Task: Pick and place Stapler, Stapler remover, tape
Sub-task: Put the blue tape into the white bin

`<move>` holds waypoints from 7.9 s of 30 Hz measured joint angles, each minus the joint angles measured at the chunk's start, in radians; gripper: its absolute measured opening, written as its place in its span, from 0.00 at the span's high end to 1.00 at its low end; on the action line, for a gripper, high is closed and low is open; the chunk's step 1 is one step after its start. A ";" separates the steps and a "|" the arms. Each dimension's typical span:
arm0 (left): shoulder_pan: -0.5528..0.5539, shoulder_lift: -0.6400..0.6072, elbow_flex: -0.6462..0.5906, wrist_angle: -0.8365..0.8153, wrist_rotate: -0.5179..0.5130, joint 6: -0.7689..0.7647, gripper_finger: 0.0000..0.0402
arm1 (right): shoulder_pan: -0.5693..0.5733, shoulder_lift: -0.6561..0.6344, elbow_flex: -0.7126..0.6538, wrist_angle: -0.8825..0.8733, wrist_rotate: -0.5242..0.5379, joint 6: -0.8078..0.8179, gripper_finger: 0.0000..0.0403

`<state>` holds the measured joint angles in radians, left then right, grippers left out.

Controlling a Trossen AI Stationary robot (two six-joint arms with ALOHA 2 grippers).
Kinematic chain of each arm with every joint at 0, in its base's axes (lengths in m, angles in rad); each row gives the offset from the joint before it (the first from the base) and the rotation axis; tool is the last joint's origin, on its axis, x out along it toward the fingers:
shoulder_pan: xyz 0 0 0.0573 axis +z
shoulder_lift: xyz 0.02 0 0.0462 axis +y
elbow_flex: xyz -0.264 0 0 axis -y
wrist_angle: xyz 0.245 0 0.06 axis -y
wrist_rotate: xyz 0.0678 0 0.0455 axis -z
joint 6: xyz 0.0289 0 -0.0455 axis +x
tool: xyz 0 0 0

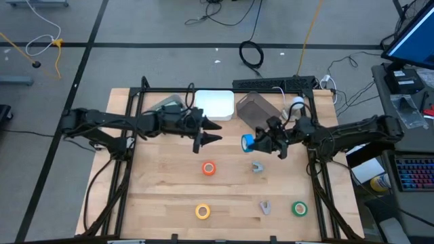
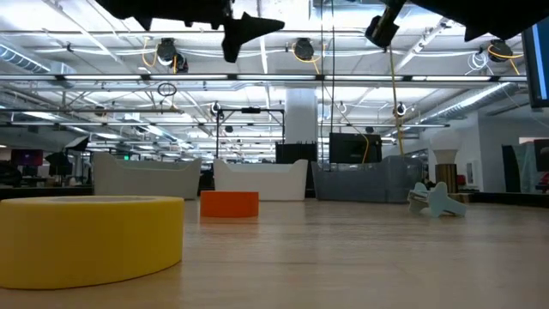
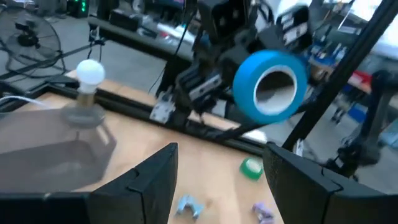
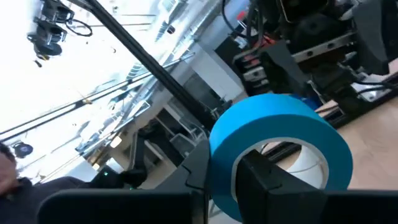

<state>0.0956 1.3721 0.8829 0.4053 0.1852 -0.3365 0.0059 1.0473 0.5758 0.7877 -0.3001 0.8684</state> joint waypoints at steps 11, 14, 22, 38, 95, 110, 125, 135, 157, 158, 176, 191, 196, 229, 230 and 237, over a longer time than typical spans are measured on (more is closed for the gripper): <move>-0.009 0.107 0.031 0.121 0.000 -0.104 0.41 | 0.000 0.040 0.000 0.012 -0.019 -0.014 0.92; -0.020 0.136 0.060 0.123 -0.002 -0.090 0.41 | 0.000 0.040 0.000 0.017 -0.018 -0.020 0.92; -0.021 0.208 0.137 0.088 0.000 -0.085 0.41 | 0.000 0.040 0.000 0.030 -0.014 -0.043 0.92; -0.041 0.246 0.195 0.053 -0.010 -0.070 0.41 | -0.026 0.040 0.000 0.022 -0.014 -0.051 0.92; -0.026 0.246 0.193 -0.088 0.050 -0.086 0.93 | -0.028 0.140 0.001 0.010 -0.120 0.031 0.63; 0.039 0.146 0.192 -0.454 0.001 -0.015 0.93 | -0.039 0.137 0.001 -0.346 -0.241 0.033 0.67; 0.262 0.118 0.202 -0.660 -0.160 0.031 0.93 | -0.038 0.005 0.001 -0.922 -0.247 0.033 0.67; 0.393 0.133 0.318 -0.770 -0.187 0.144 0.93 | -0.037 -0.178 0.000 -1.264 -0.009 -0.027 0.67; 0.433 0.198 0.339 -0.790 -0.153 0.063 0.93 | -0.038 -0.479 0.000 -1.318 0.629 -0.504 0.67; 0.433 0.219 0.346 -0.790 -0.146 0.061 0.93 | -0.038 -0.485 0.000 -1.319 0.648 -0.505 0.67; 0.466 0.628 0.828 -1.166 -0.162 0.159 0.93 | -0.039 -0.688 0.000 -1.321 0.666 -0.601 0.67; 0.482 0.719 0.859 -1.159 -0.131 0.135 0.93 | -0.039 -0.729 0.000 -1.346 0.665 -0.603 0.67; 0.476 0.725 0.859 -1.180 -0.138 0.133 0.93 | -0.039 -0.729 0.000 -1.346 0.665 -0.601 0.67; 0.486 0.733 0.858 -1.453 -0.287 0.249 0.86 | -0.039 -0.729 0.000 -1.338 0.663 -0.589 0.67; 0.486 0.733 0.858 -1.453 -0.281 0.255 0.87 | -0.039 -0.729 0.000 -1.338 0.663 -0.589 0.67; 0.478 0.733 0.858 -1.454 -0.269 0.288 0.85 | -0.039 -0.729 0.000 -1.338 0.663 -0.581 0.67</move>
<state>0.5738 2.1052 1.7405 -1.0485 -0.0840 -0.0489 -0.0326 0.3187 0.5755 -0.5507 0.3634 0.2871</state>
